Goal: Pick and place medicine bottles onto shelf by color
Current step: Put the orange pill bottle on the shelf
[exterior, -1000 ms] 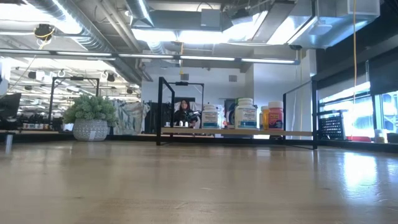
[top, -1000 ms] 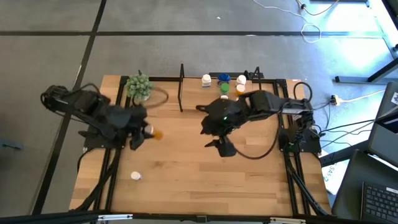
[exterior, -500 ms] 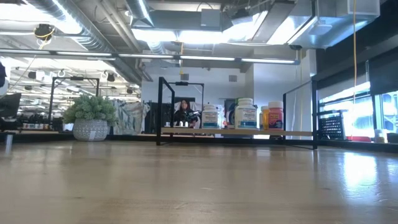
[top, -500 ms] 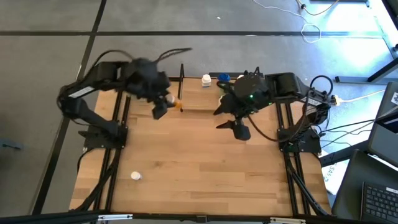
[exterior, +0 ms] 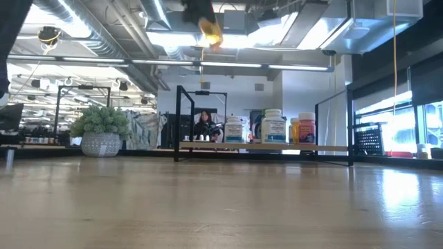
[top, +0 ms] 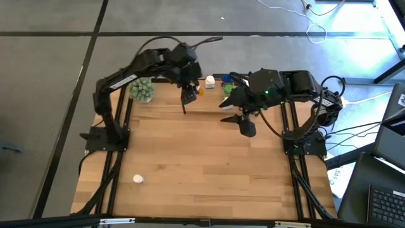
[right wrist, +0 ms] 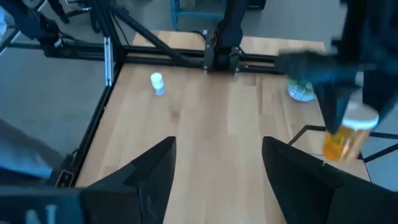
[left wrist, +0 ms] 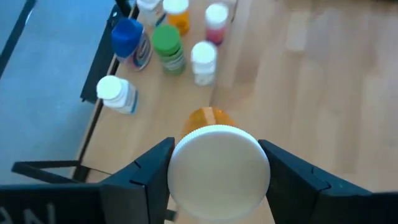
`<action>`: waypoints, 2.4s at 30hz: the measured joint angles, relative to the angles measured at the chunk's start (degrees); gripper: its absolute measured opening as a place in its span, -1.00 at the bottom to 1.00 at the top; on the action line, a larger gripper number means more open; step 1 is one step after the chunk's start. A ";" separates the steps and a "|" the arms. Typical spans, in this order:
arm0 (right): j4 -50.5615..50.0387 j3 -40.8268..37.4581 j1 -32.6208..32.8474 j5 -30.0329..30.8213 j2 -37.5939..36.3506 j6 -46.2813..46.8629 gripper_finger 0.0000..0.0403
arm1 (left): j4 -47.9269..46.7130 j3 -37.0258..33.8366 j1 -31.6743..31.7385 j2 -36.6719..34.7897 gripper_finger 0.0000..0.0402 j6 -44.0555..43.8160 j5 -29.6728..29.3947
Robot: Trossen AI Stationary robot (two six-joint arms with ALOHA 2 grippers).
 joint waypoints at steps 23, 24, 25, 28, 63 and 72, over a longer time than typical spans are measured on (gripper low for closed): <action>-1.60 -0.57 -0.40 32.83 0.82 16.23 0.18 | 2.32 -0.02 5.15 19.07 -0.02 24.59 -0.45; -3.30 -0.57 -0.42 34.90 0.87 17.92 0.18 | 2.50 0.00 5.15 19.66 -0.02 24.66 -0.77; -4.88 -0.57 -0.37 36.69 0.87 19.74 0.18 | 2.82 -0.02 5.16 20.13 -0.02 24.68 -0.94; -7.97 -0.57 -0.31 41.05 0.87 24.20 0.18 | 3.63 -0.02 5.32 21.50 -0.02 24.36 -0.97; -9.61 -0.57 -0.35 41.64 0.87 25.33 0.18 | 11.42 -0.06 5.54 28.72 -0.02 22.93 -2.49; -8.36 -0.57 -0.35 33.02 0.85 25.47 0.18 | 11.44 -0.06 5.93 28.72 -0.02 22.69 -2.51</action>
